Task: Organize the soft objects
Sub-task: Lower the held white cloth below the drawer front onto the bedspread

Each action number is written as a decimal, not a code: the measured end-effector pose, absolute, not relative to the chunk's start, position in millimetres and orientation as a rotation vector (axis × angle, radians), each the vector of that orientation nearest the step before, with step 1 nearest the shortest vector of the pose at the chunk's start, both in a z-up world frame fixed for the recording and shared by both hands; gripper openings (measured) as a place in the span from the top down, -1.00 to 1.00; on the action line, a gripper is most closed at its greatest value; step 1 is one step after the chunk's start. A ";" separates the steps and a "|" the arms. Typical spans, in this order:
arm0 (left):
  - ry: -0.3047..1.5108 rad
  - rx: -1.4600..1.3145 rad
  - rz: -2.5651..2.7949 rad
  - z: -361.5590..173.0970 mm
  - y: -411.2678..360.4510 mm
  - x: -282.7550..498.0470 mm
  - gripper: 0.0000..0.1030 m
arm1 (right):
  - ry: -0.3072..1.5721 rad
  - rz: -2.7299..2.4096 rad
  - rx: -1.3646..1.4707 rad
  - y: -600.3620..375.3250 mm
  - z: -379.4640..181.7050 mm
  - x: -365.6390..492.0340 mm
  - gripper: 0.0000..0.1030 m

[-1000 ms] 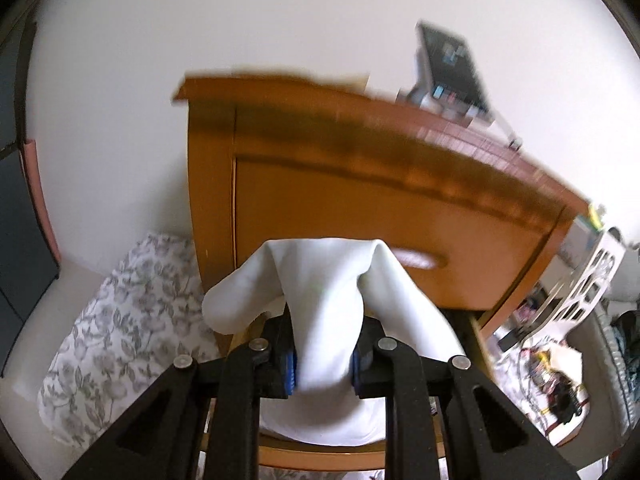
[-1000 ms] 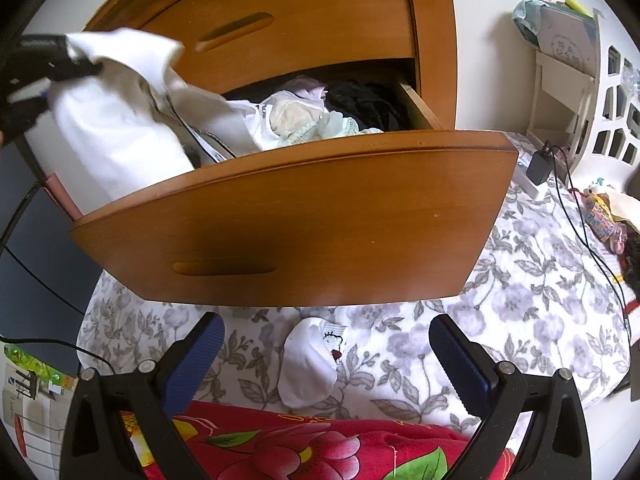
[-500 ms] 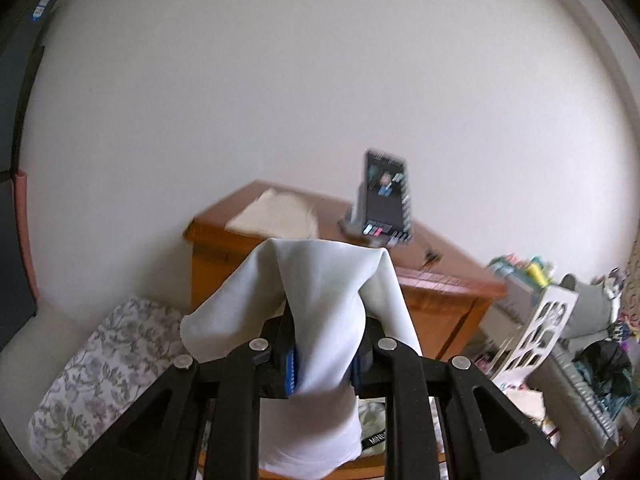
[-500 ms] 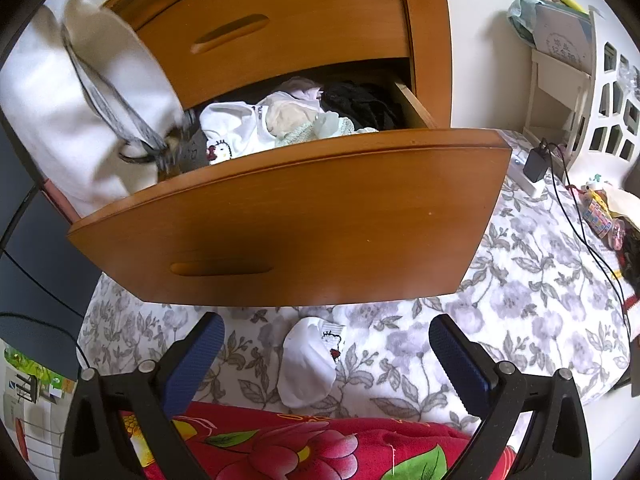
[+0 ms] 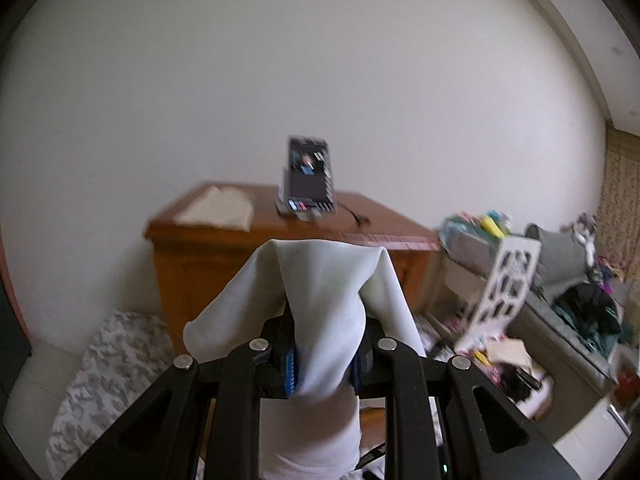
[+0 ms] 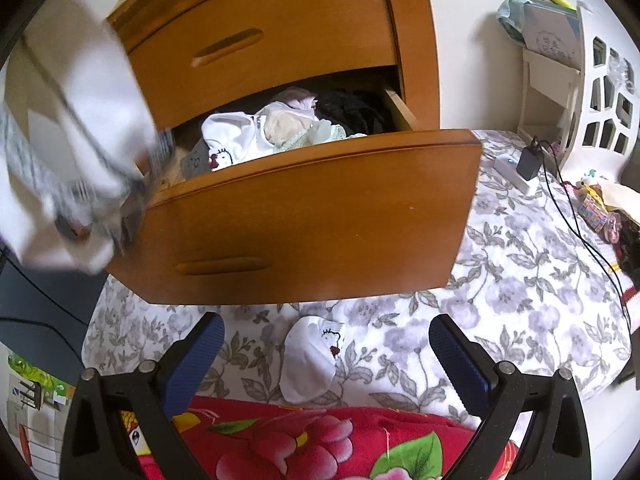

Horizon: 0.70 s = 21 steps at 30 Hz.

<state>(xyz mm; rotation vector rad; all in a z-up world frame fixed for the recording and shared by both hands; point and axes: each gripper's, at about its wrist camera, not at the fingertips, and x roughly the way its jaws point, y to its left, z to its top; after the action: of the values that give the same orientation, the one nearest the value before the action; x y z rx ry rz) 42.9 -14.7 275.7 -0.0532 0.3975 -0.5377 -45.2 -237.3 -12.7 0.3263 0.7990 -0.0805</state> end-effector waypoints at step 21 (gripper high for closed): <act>0.819 -0.035 -0.573 125.2 -58.4 56.5 0.60 | 0.766 -0.247 0.308 -280.6 -5.1 -73.9 -1.00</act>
<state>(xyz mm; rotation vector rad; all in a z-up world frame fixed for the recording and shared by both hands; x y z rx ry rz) 56.5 -58.4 125.2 -0.0348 0.8185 -0.5729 -73.9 -280.6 -5.1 0.3080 0.7658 -0.2467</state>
